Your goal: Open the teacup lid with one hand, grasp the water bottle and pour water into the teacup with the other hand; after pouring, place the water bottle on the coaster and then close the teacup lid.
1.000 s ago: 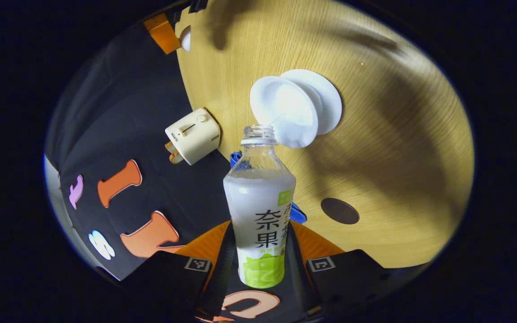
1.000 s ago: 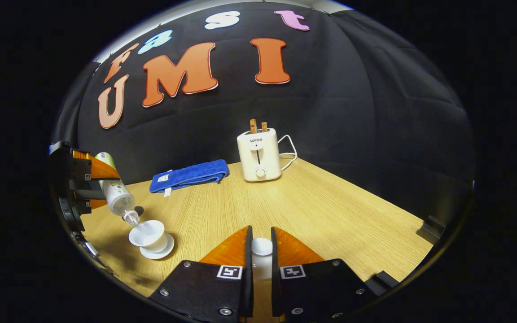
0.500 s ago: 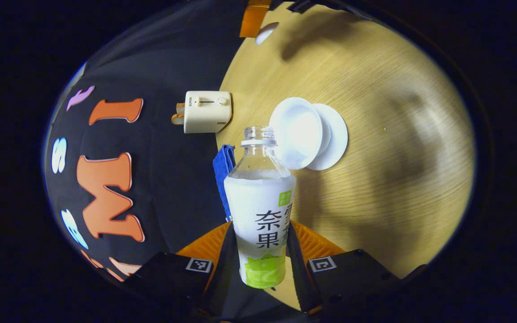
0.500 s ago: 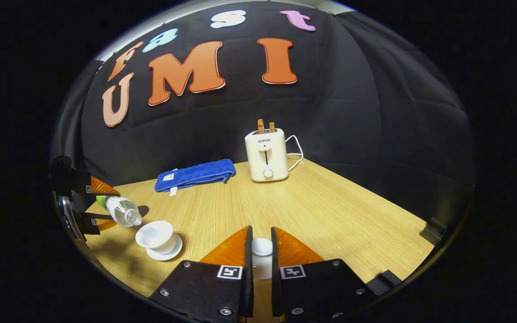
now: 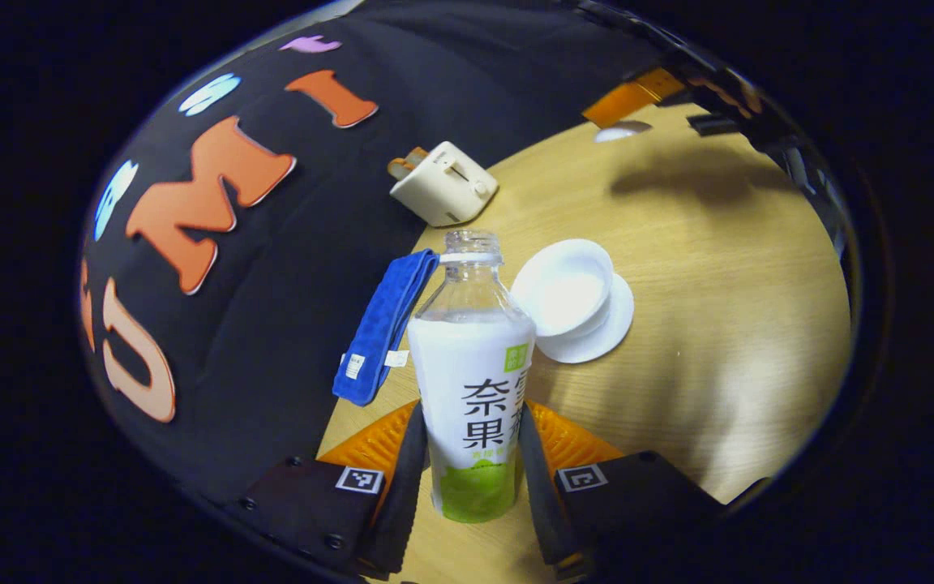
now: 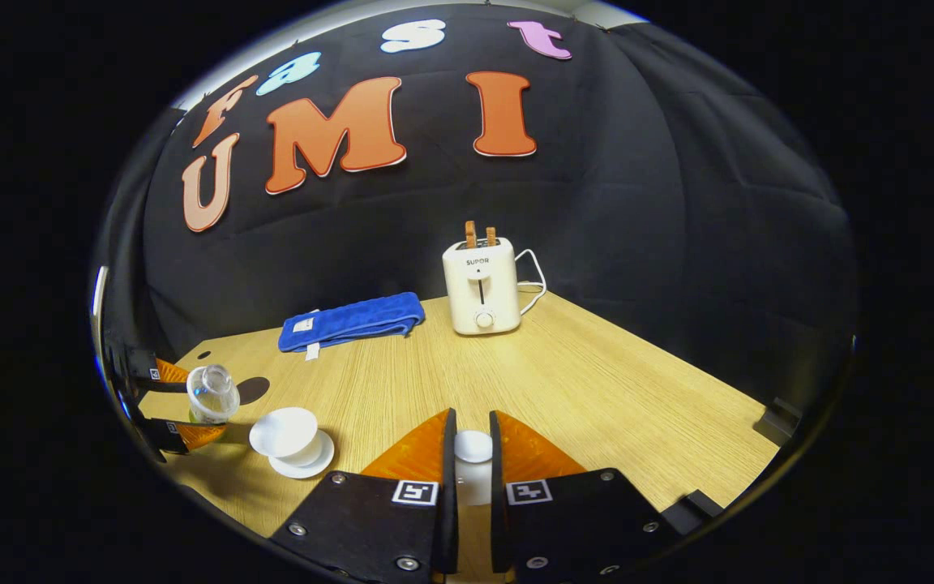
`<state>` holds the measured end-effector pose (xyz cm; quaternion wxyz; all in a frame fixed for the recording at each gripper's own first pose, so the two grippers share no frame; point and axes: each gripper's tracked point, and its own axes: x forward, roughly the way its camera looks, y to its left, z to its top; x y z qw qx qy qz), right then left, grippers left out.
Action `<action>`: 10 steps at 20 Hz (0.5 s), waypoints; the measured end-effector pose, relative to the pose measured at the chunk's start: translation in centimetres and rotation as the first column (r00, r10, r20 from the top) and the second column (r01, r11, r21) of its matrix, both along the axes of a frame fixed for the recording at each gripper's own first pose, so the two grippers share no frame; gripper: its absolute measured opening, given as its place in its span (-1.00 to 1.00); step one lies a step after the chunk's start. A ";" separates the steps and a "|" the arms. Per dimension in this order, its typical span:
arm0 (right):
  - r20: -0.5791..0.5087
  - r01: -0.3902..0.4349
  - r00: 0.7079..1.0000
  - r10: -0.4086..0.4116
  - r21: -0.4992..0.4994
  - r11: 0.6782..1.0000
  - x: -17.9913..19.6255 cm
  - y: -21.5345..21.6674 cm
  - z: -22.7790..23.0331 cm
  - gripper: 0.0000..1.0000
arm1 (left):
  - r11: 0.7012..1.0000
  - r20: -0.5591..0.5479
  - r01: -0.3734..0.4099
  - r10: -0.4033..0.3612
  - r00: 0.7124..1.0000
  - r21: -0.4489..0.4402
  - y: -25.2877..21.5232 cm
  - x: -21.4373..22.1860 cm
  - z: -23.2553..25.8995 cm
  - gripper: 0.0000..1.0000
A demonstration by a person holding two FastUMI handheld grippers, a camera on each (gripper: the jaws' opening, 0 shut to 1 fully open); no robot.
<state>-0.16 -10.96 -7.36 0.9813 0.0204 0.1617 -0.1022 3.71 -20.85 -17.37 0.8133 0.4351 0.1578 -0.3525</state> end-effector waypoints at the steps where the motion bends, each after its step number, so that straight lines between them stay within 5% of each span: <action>1: -0.002 -0.002 1.000 0.002 -0.002 1.000 0.0 0.2 0.1 -0.68 | 0.997 -0.024 -0.040 0.039 0.999 -0.067 -0.2 -0.1 0.0 0.21; 5: 0.002 -0.006 1.000 0.006 -0.013 1.000 0.0 0.7 0.6 -0.67 | 0.940 -0.118 -0.192 0.165 0.979 -0.282 -0.1 -0.1 1.4 0.21; 10: 0.008 -0.006 1.000 0.006 -0.019 1.000 0.1 1.1 1.2 -0.68 | 0.792 -0.217 -0.324 0.244 0.945 -0.517 -0.2 0.1 4.5 0.21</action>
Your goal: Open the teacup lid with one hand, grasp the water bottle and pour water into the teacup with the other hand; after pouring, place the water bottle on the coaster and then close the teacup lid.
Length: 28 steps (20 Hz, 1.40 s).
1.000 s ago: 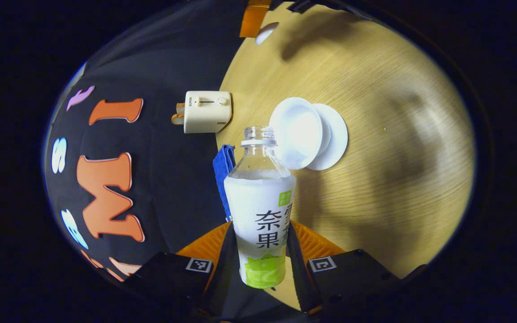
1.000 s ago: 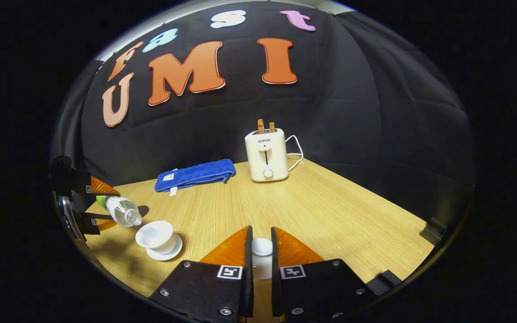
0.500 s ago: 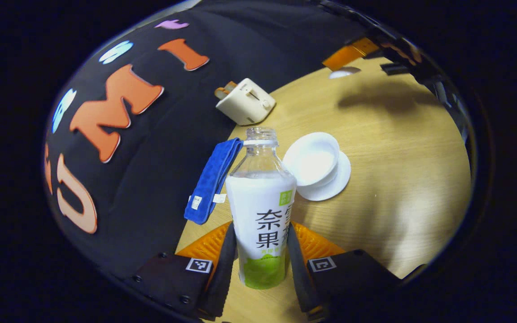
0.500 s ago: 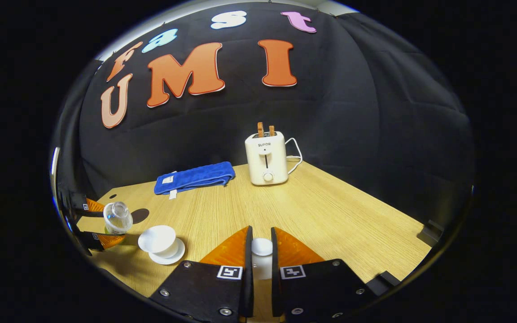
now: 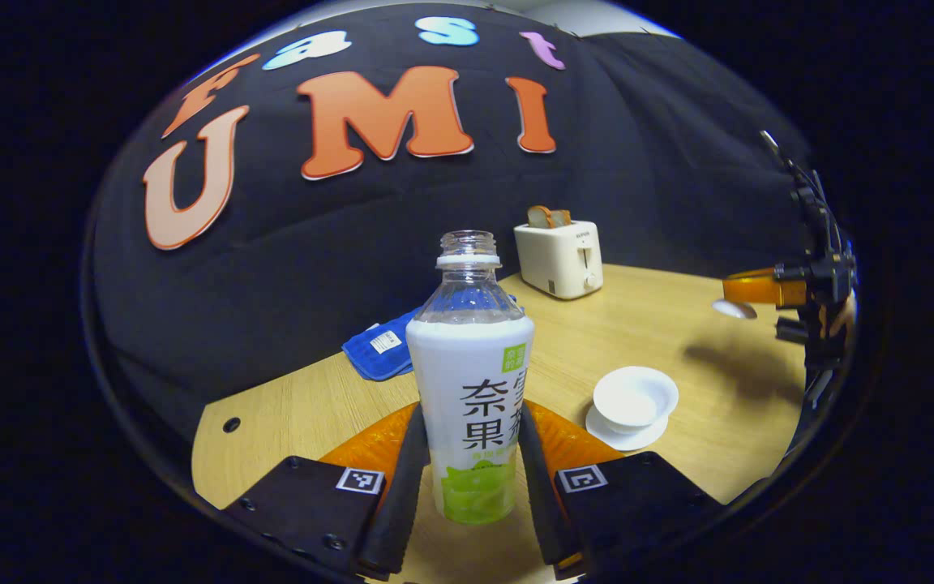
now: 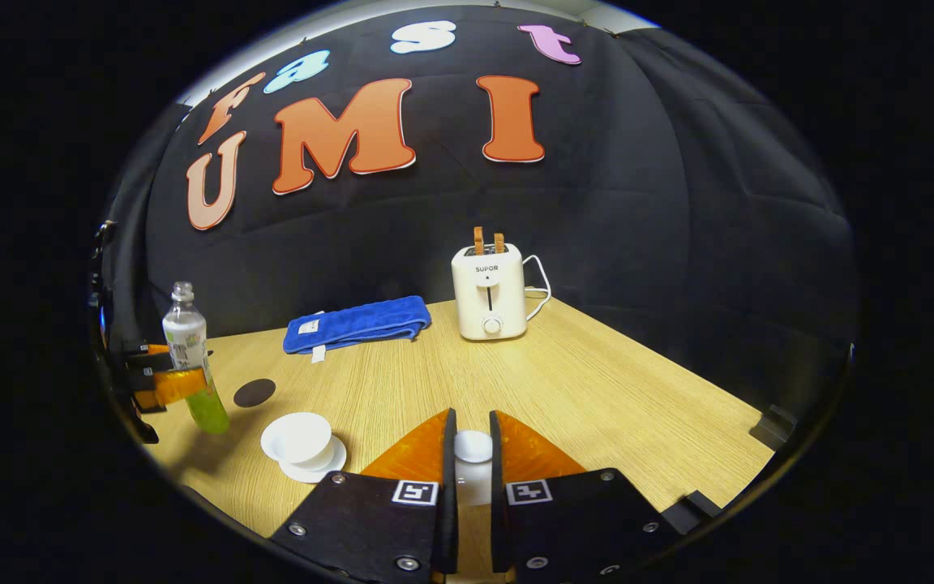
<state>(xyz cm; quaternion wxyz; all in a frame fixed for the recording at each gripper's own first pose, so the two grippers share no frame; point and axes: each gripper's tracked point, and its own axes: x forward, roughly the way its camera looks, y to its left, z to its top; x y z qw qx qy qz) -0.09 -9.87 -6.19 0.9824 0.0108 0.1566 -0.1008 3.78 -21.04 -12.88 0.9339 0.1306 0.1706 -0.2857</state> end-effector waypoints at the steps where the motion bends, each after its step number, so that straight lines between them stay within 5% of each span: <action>1: 0.001 -0.002 1.000 0.002 -0.001 1.000 0.1 0.2 0.1 -0.67 | 0.999 0.001 -0.027 0.027 1.000 -0.047 0.3 0.3 0.8 0.27; 8: -0.007 -0.004 1.000 0.004 -0.014 1.000 0.3 0.4 0.2 -0.67 | 0.958 0.005 -0.153 0.159 0.987 -0.241 3.9 -1.5 9.1 0.24; 14: -0.014 0.014 1.000 -0.014 -0.022 1.000 0.9 -0.1 0.1 -0.68 | 0.954 0.010 -0.170 0.178 0.984 -0.248 4.1 -2.8 10.2 0.29; 18: -0.021 0.024 0.999 -0.024 -0.025 0.999 1.5 -0.4 -0.1 -0.67 | 0.948 0.020 -0.209 0.220 0.975 -0.239 4.3 0.8 7.5 0.26; 28: -0.051 0.035 0.998 -0.037 -0.025 0.999 2.3 -0.8 -1.2 -0.67 | 0.952 -0.031 -0.227 0.226 0.974 -0.206 3.8 1.8 3.8 0.27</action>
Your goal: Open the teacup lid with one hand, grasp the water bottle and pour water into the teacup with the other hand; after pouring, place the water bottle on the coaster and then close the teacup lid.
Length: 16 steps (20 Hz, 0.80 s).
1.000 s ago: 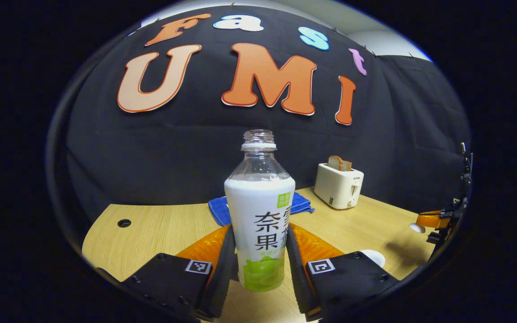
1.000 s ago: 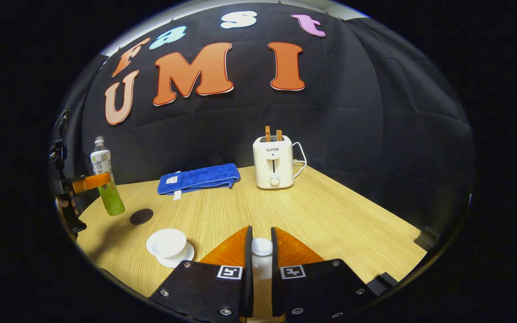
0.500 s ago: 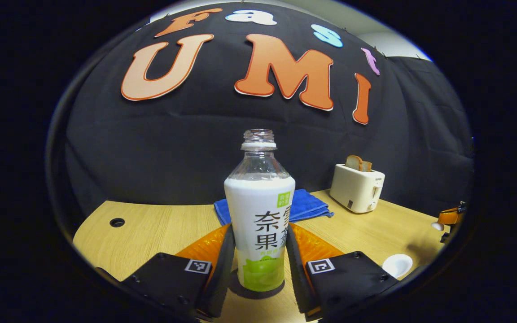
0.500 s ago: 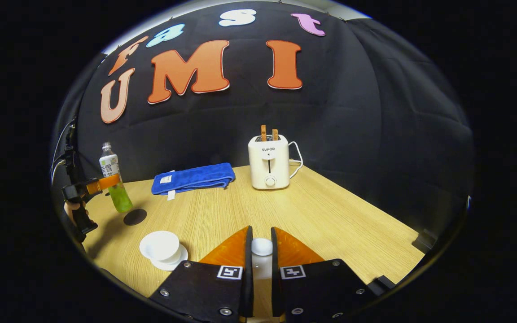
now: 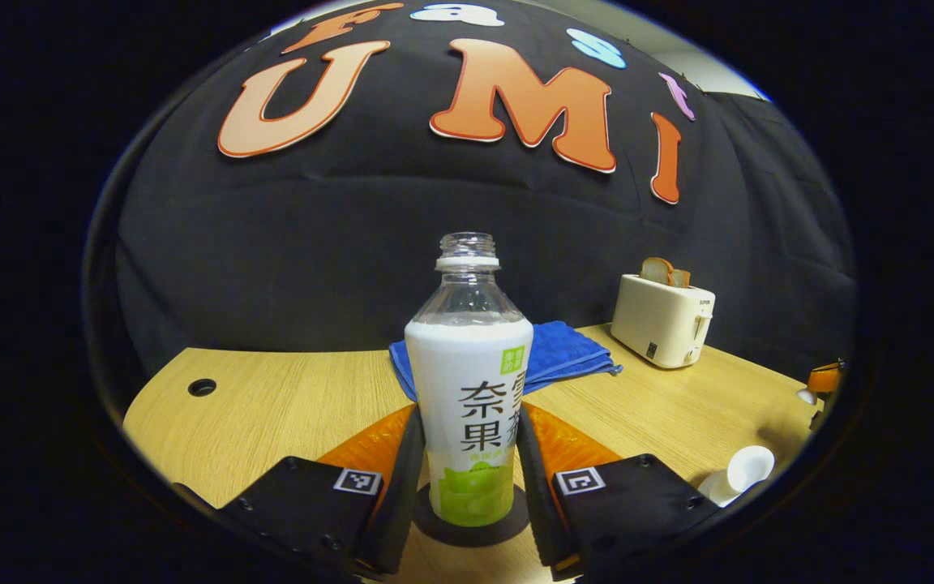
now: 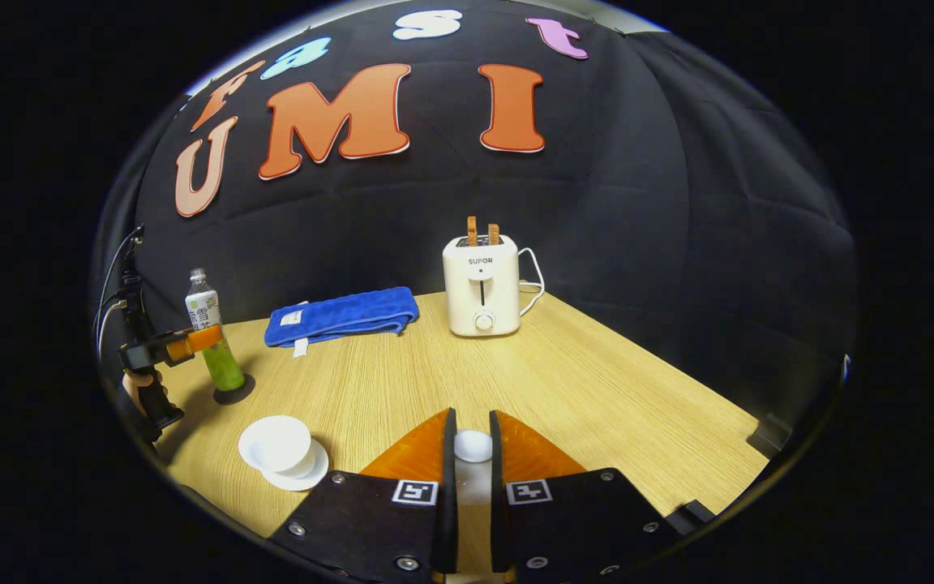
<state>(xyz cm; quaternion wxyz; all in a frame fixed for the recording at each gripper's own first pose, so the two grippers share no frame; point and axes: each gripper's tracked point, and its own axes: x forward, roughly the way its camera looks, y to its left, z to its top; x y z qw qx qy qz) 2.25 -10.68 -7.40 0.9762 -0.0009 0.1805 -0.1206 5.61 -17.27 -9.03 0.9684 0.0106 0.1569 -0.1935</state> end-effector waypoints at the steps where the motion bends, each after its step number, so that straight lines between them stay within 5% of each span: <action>1: -0.002 -0.001 1.000 0.001 0.002 1.000 0.0 0.0 -0.1 -0.67 | 1.000 0.003 0.000 0.000 1.000 -0.002 0.0 0.0 0.1 0.25; 8: -0.001 -0.009 1.000 0.009 0.006 1.000 0.2 0.2 -0.2 -0.67 | 0.999 0.009 -0.001 0.001 1.000 0.034 -0.1 -0.4 -0.3 0.47; 16: 0.002 -0.008 1.000 0.008 0.010 1.000 -0.1 0.3 -0.1 -0.68 | 0.999 0.031 -0.013 0.012 0.999 0.035 0.3 -0.8 -0.2 0.49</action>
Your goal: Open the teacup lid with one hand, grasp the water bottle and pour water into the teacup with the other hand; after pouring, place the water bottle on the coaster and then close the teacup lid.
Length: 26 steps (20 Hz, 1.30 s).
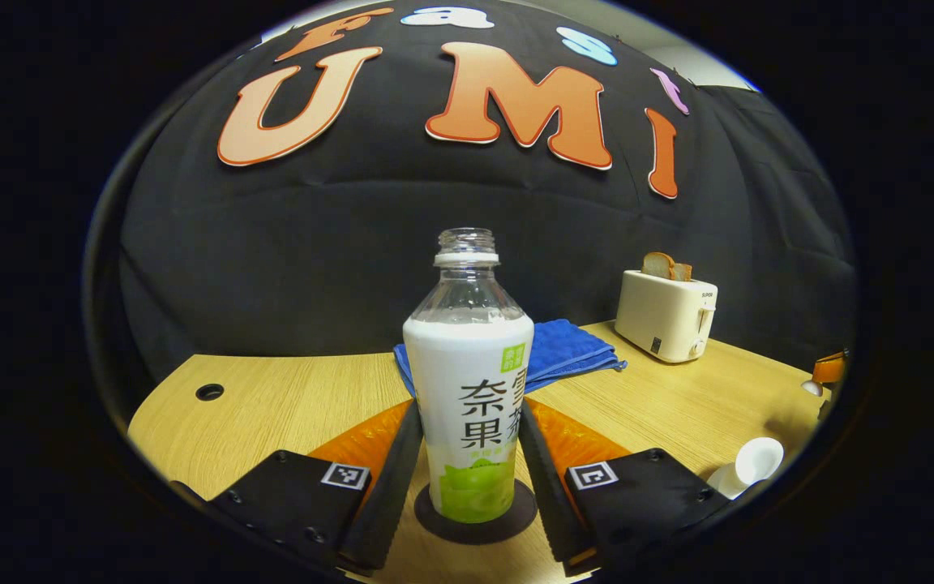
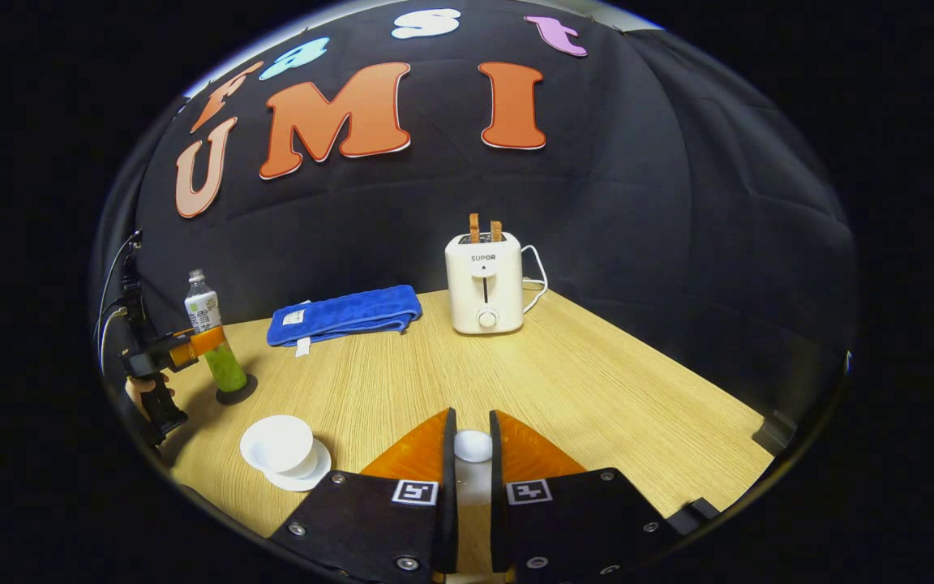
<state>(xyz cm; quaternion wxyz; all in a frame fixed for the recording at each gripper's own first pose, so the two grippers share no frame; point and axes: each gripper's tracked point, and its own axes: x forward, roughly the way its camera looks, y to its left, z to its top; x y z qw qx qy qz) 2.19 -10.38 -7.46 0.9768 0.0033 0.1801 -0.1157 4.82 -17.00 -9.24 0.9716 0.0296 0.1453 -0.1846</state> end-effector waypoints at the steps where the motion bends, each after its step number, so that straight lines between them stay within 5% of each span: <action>1: 0.002 0.000 1.000 0.000 -0.001 1.000 0.0 0.0 0.0 -0.68 | 1.000 0.005 0.001 -0.001 1.000 0.004 -0.1 0.0 0.0 0.51; 9: 0.011 -0.008 1.000 0.008 0.000 1.000 -0.2 0.4 0.4 -0.67 | 1.000 0.017 -0.004 0.004 1.000 0.005 0.1 -0.6 0.0 0.52; 13: 0.019 -0.024 1.000 0.024 0.001 1.000 -0.3 1.2 0.7 -0.68 | 1.000 0.028 -0.010 0.010 1.000 0.014 0.3 -0.8 0.1 0.90; 18: 0.030 -0.041 0.999 0.040 0.004 0.999 -0.1 2.0 1.1 -0.68 | 0.999 0.032 -0.028 0.027 0.999 0.022 0.8 -1.8 0.0 0.93; 26: 0.104 -0.233 0.968 0.229 0.022 0.972 2.6 10.2 3.2 -0.68 | 0.997 0.058 -0.073 0.072 0.996 0.021 3.7 -7.3 1.0 0.96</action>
